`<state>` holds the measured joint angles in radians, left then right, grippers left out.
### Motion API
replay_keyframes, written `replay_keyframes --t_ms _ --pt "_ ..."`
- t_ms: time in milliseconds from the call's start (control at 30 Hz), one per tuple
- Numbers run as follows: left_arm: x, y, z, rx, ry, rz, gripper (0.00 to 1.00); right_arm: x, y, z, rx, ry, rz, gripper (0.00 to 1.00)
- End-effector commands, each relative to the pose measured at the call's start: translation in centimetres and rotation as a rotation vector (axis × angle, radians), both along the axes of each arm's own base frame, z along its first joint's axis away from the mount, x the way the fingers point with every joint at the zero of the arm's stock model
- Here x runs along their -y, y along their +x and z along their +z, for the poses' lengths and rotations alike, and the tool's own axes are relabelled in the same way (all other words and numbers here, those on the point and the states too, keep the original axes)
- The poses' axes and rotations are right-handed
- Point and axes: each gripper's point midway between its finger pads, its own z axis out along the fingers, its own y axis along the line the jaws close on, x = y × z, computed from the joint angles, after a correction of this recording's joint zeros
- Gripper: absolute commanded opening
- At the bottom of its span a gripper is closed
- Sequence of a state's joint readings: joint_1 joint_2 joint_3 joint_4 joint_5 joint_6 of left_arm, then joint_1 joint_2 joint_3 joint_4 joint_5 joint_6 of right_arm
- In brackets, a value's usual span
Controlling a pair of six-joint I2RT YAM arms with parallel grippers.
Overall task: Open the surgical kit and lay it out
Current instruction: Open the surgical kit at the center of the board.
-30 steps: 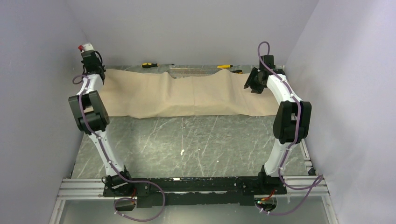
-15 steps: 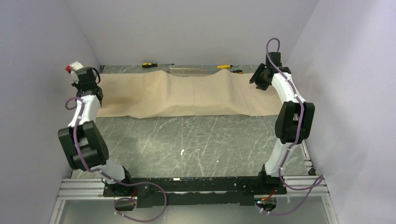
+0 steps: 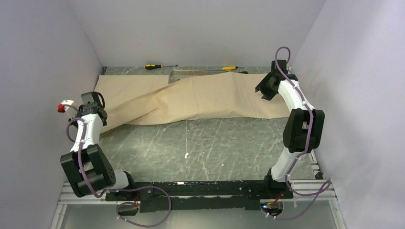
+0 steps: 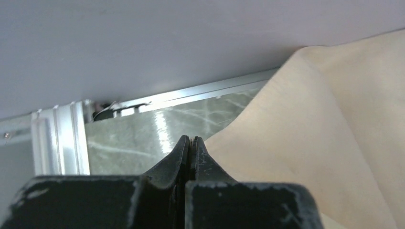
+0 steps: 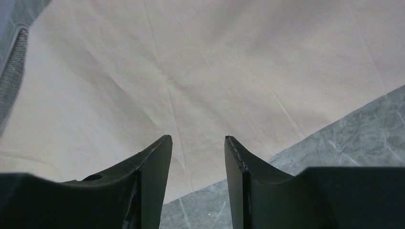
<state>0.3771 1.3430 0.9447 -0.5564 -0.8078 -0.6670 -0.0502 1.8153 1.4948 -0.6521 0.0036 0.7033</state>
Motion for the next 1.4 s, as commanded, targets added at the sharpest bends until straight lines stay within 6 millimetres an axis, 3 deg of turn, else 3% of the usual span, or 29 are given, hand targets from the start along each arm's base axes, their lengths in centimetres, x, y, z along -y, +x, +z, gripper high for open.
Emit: replay_keyframes --t_ms 0,167,333,400,433,567,667,833,1067,1367 --pt "-0.1 -5.3 -0.1 0.024 0.051 0.247 0.00 0.4 0.5 2.9 0.075 -0.001 -0.056 0.50" --pt "1.4 -8.6 -2.5 0.063 -0.017 0.382 0.00 -0.2 3.5 4.4 0.151 -0.036 -0.014 0.63" --pt "2.1 -9.8 -3.8 0.080 -0.074 0.459 0.00 0.0 7.8 5.4 0.251 -0.107 -0.005 0.73" --pt "2.2 -10.3 -4.0 0.082 -0.091 0.490 0.00 0.4 9.6 4.3 0.246 -0.139 0.005 0.74" --pt "2.2 -10.5 -4.0 0.086 -0.098 0.502 0.00 -0.5 10.4 4.1 0.247 -0.156 0.031 0.74" --pt "2.3 -10.9 -4.3 0.088 -0.133 0.533 0.00 -1.1 13.5 2.9 0.249 -0.305 0.120 0.74" --pt "2.3 -11.1 -4.4 0.084 -0.152 0.550 0.00 -2.1 15.6 2.9 0.291 -0.385 0.194 0.75" --pt "2.3 -11.0 -5.2 0.095 -0.218 0.572 0.00 -3.7 18.6 2.9 0.366 -0.376 0.242 0.75" --pt "1.9 -10.6 -5.6 0.100 -0.264 0.585 0.00 -5.4 19.9 -2.0 0.285 -0.376 0.279 0.67" --pt "1.4 -10.8 -5.5 0.080 -0.245 0.578 0.00 -5.2 19.7 -4.8 0.229 -0.389 0.284 0.63"
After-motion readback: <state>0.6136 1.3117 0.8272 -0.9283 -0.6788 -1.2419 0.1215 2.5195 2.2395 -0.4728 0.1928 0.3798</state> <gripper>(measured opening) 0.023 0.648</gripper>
